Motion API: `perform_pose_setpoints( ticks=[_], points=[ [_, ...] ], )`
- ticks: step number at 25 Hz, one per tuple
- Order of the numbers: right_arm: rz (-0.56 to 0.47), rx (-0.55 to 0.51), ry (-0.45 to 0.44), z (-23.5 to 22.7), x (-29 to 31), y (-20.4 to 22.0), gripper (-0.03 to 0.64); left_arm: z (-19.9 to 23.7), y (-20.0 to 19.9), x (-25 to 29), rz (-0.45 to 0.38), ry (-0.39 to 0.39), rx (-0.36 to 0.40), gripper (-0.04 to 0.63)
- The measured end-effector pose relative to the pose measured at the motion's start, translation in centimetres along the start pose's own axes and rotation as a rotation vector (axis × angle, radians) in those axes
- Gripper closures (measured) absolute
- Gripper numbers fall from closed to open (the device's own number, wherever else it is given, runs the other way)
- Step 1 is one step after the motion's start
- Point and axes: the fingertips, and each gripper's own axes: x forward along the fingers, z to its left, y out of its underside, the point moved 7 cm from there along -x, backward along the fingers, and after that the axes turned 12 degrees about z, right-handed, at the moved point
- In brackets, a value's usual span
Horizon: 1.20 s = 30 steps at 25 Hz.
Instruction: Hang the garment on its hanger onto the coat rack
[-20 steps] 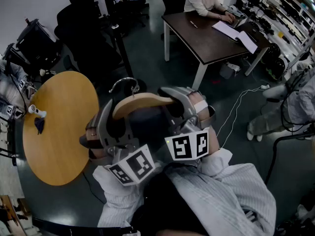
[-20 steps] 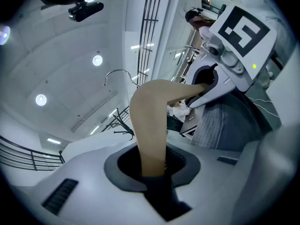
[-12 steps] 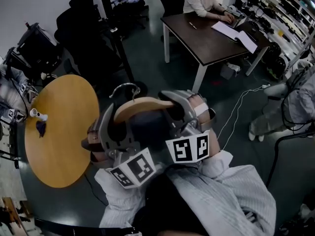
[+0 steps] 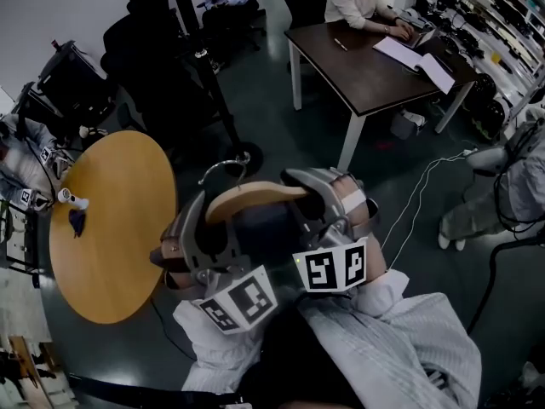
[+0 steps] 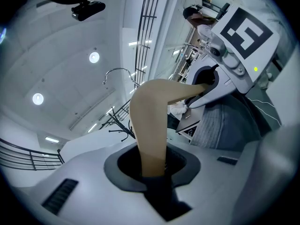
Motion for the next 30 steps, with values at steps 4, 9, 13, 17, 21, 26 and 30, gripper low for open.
perform_pose_setpoints(
  ticks=[4,9,13,17,21,26,30],
  points=[
    [0.005,0.011,-0.024,-0.3,1.9,1.0,0.594,-0.5,-0.1,2.1,0.02,0.018,0.004,0.515],
    [0.023,0.021,-0.028,-1.0,6.6,2.7,0.595,-1.3,-0.2,7.4,0.016,0.033,0.009,0.515],
    [0.032,0.019,-0.017,-2.5,12.3,3.5,0.594,-0.9,-0.3,13.5,-0.004,0.035,0.009,0.515],
    [0.028,0.015,-0.001,-4.7,19.1,3.2,0.594,0.9,-0.4,20.5,-0.022,0.031,0.012,0.515],
    [0.022,0.022,0.027,-5.8,25.5,3.3,0.594,2.0,0.1,26.9,-0.041,0.024,0.018,0.514],
    [0.044,0.038,0.03,-6.7,32.7,4.5,0.594,2.1,0.6,34.6,-0.041,0.039,0.026,0.515],
    [0.047,0.045,0.001,-7.5,38.0,5.7,0.594,1.8,0.7,39.8,-0.018,0.053,0.026,0.514]
  ],
)
